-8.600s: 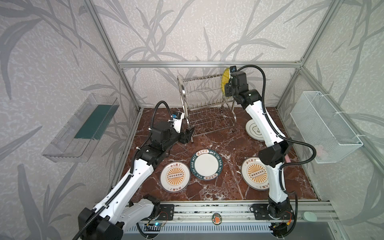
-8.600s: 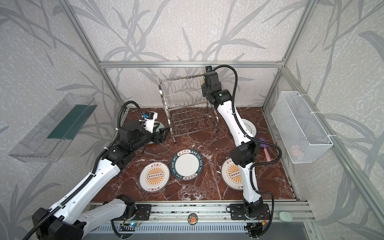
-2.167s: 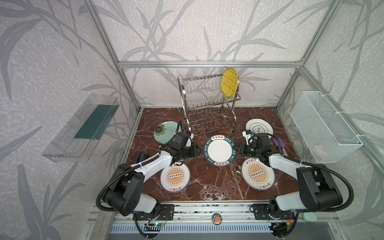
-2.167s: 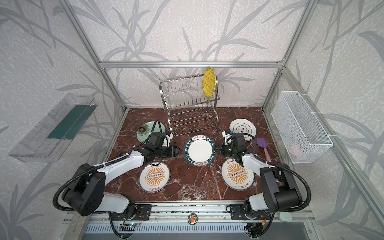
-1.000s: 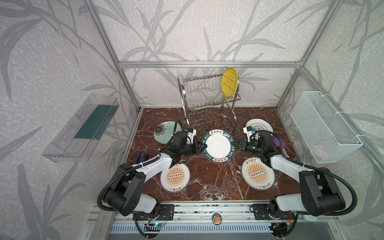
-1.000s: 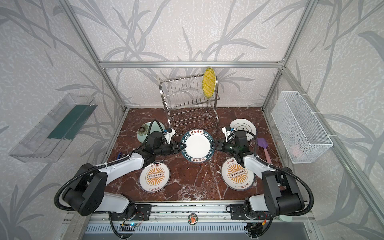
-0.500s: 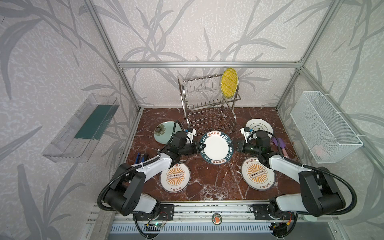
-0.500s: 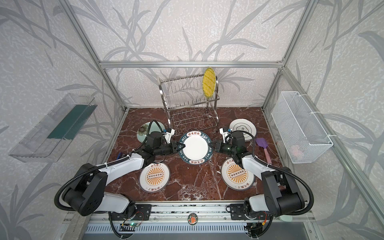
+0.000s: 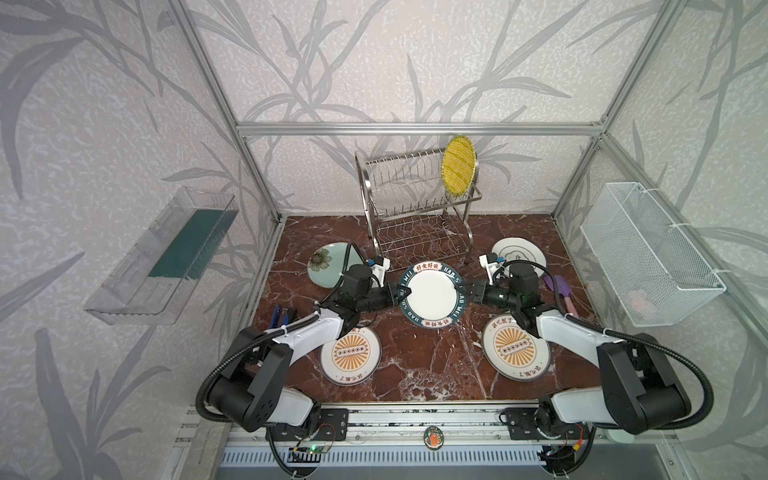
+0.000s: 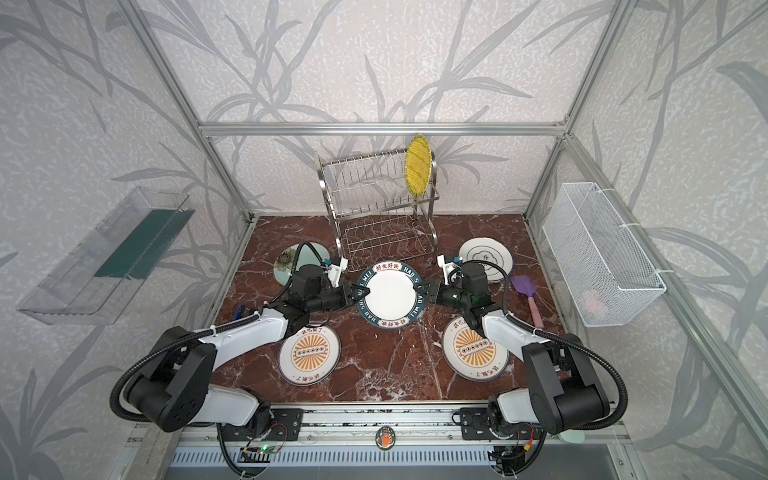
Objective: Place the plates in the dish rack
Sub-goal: 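Lift the green-rimmed plate on edge with both grippers toward the rack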
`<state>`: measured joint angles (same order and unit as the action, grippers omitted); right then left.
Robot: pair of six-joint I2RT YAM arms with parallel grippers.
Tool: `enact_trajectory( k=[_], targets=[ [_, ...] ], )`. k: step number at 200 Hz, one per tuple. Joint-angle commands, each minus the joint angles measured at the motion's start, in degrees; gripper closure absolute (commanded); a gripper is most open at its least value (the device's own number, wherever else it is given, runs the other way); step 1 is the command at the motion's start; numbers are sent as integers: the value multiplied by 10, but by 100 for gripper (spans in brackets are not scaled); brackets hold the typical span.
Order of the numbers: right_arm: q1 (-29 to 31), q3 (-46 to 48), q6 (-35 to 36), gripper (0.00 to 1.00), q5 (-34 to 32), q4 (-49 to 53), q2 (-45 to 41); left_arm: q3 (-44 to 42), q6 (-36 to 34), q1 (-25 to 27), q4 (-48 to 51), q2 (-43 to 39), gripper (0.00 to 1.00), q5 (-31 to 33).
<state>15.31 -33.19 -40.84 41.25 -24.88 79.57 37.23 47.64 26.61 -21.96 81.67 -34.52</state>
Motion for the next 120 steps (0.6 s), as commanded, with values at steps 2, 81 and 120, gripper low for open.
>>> enact_trajectory(
  k=[2, 81, 120],
  targets=[
    [11, 7, -9, 72, 2, -41, 0, -9, 11, 0, -50, -27, 100, 4],
    [48, 6, -38, 69, -2, -93, 37, -55, 52, -6, -168, -48, 100, 31],
    [63, -2, -53, 69, 3, -120, 50, -53, 48, -7, -169, -49, 100, 26]
  ],
)
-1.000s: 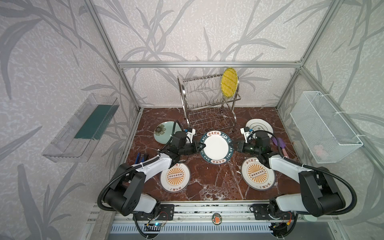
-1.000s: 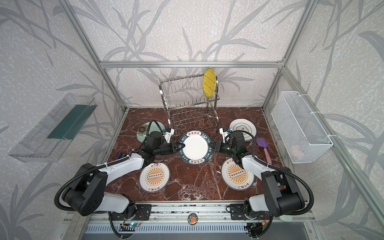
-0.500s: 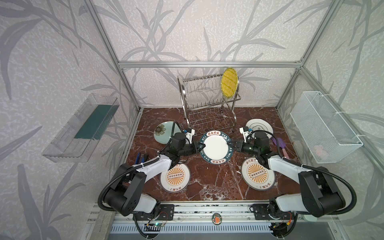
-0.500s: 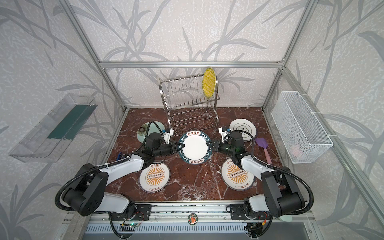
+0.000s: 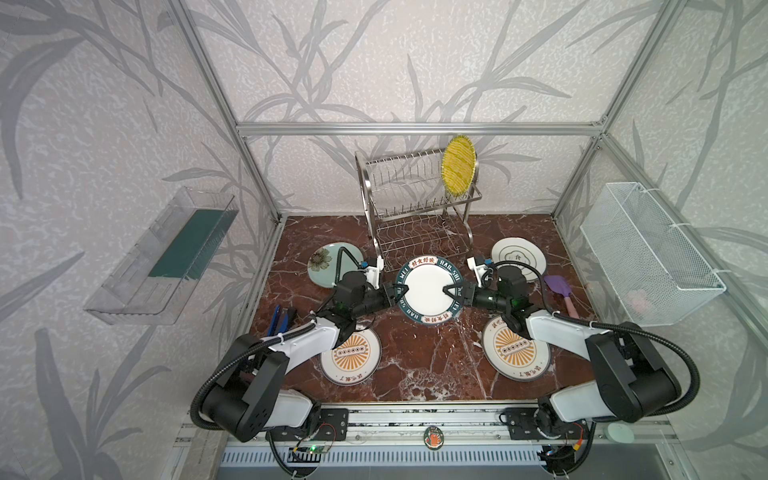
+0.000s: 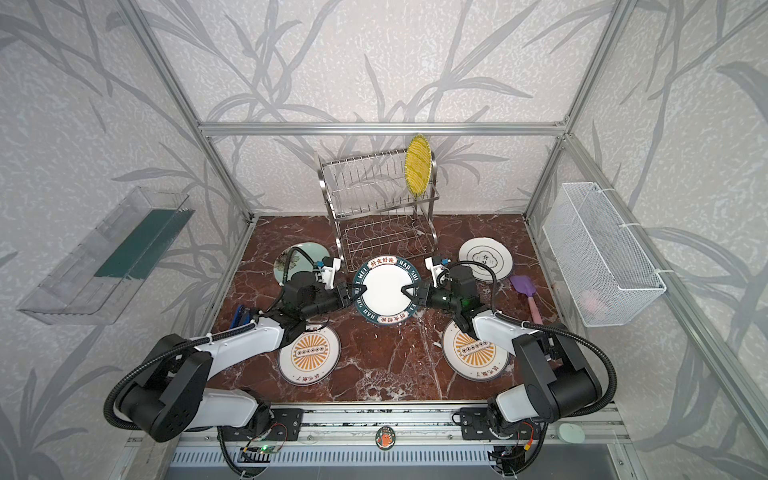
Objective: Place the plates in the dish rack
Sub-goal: 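Lift the green-rimmed plate on edge with both grippers toward the rack, then open and withdraw the left gripper while the right gripper raises the plate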
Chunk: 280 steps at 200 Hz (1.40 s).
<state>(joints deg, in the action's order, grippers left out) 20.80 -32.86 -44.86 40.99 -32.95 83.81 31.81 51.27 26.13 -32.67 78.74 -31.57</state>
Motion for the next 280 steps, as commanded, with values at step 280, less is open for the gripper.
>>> enact_trajectory(
  k=[280],
  targets=[
    [29, -33, -54, 100, 19, -131, 69, 21, -46, -2, 49, -54, 79, 9]
  ],
)
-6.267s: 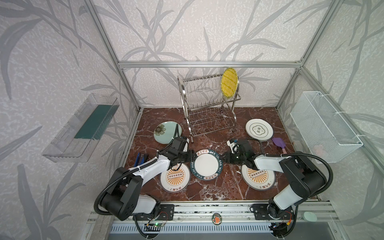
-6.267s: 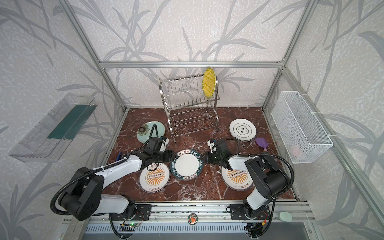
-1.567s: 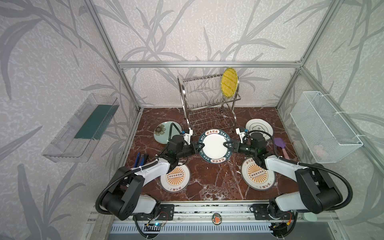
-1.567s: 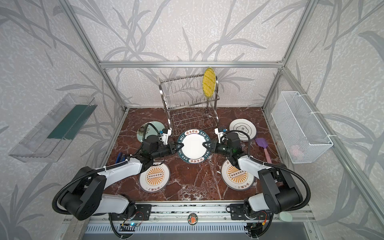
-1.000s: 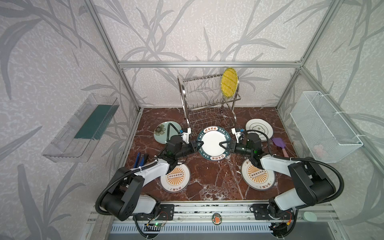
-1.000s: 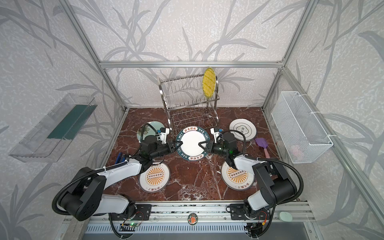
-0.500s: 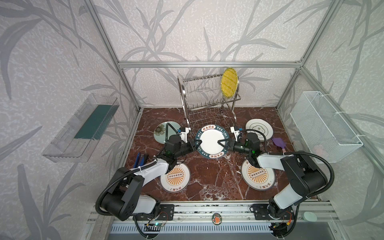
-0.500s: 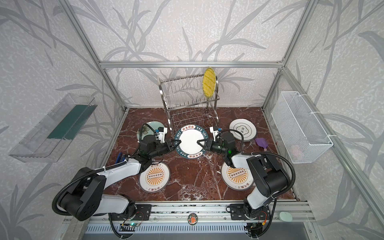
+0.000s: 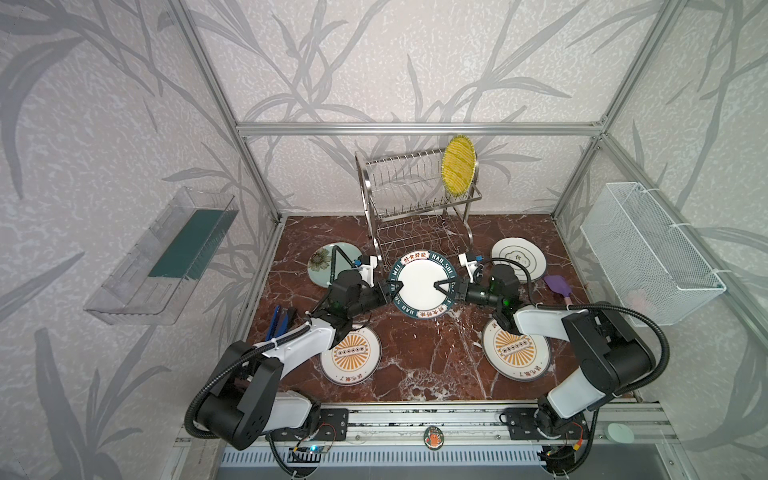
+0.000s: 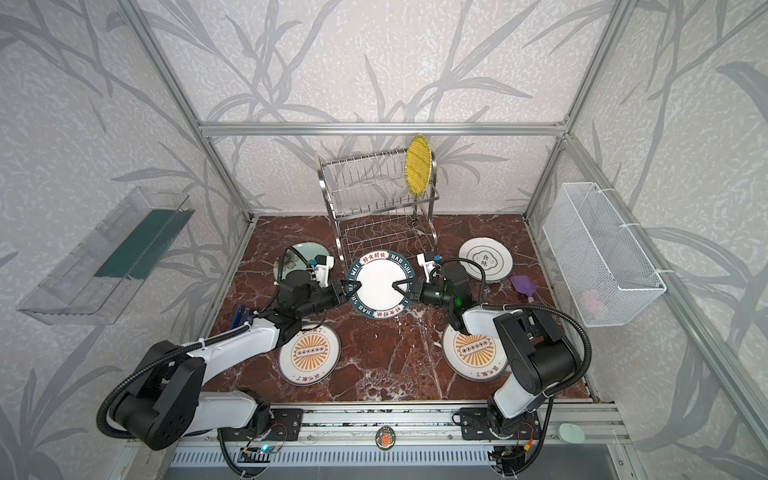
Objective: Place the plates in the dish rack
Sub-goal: 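Open and withdraw the left gripper while the right gripper raises the plate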
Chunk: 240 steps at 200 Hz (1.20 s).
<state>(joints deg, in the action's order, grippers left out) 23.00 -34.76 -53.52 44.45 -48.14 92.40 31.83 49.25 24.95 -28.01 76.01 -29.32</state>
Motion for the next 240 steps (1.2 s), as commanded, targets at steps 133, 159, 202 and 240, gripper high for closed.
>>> enact_trajectory(
  k=[133, 159, 202, 240],
  targets=[
    [-40, -2, 43, 100, -26, 51, -91, 43, -87, 10, 121, -74, 58, 17],
    [-52, -11, 70, 100, -29, 112, -122, 69, -121, 10, 180, -93, 58, 30],
    [-73, -36, 87, 100, -31, 172, -180, 144, -180, 10, 281, -97, 58, 48],
    [-82, -82, 127, 100, -34, 270, -231, 231, -226, 9, 370, -96, 58, 65]
  ],
)
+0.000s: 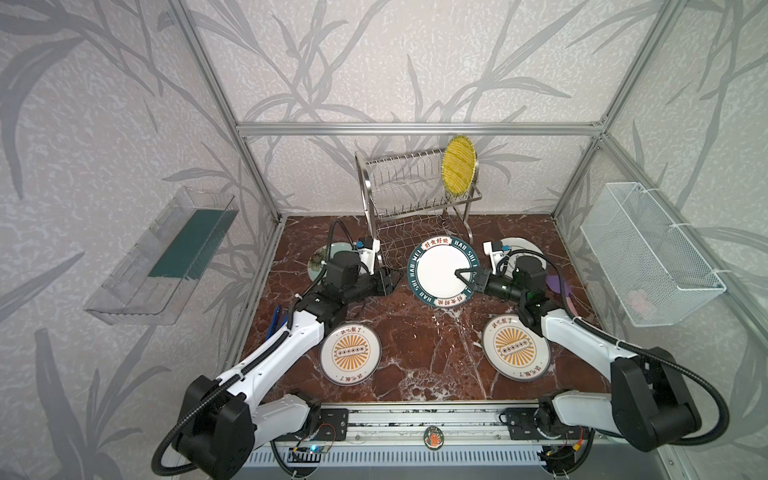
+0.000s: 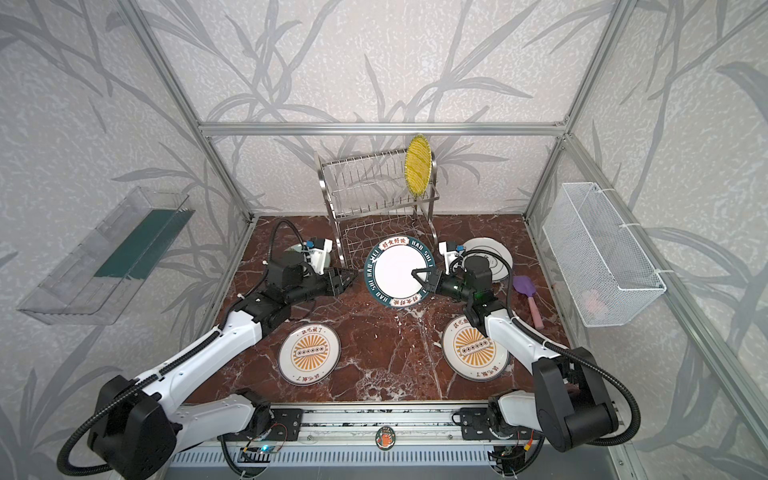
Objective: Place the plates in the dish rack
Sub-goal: 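Open and withdraw the left gripper while the right gripper raises the plate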
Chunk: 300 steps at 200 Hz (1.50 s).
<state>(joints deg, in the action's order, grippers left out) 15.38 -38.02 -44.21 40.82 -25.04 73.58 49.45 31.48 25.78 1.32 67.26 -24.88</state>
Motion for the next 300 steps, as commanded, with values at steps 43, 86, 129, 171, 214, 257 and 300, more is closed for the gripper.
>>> enact_trajectory(
  k=[43, 86, 129, 171, 214, 257, 300],
  targets=[
    [-20, -107, 54, 100, -1, 109, -72, 146, -90, 1, 155, -1, 58, 28],
    [-26, -194, 100, 100, -11, 198, -85, 237, -138, 1, 248, 14, 58, 30],
    [-26, -274, 148, 100, -56, 258, -94, 266, -192, 1, 275, 3, 57, 46],
    [-26, -349, 183, 100, -97, 297, -85, 229, -233, 1, 230, -22, 57, 53],
    [-26, -429, 211, 100, -133, 312, -62, 168, -240, 1, 154, -63, 57, 62],
    [-26, -514, 239, 100, -166, 331, -17, 102, -249, 1, 84, -100, 57, 77],
    [-26, -585, 262, 100, -206, 340, 24, 72, -252, 1, 52, -110, 57, 77]
  ],
)
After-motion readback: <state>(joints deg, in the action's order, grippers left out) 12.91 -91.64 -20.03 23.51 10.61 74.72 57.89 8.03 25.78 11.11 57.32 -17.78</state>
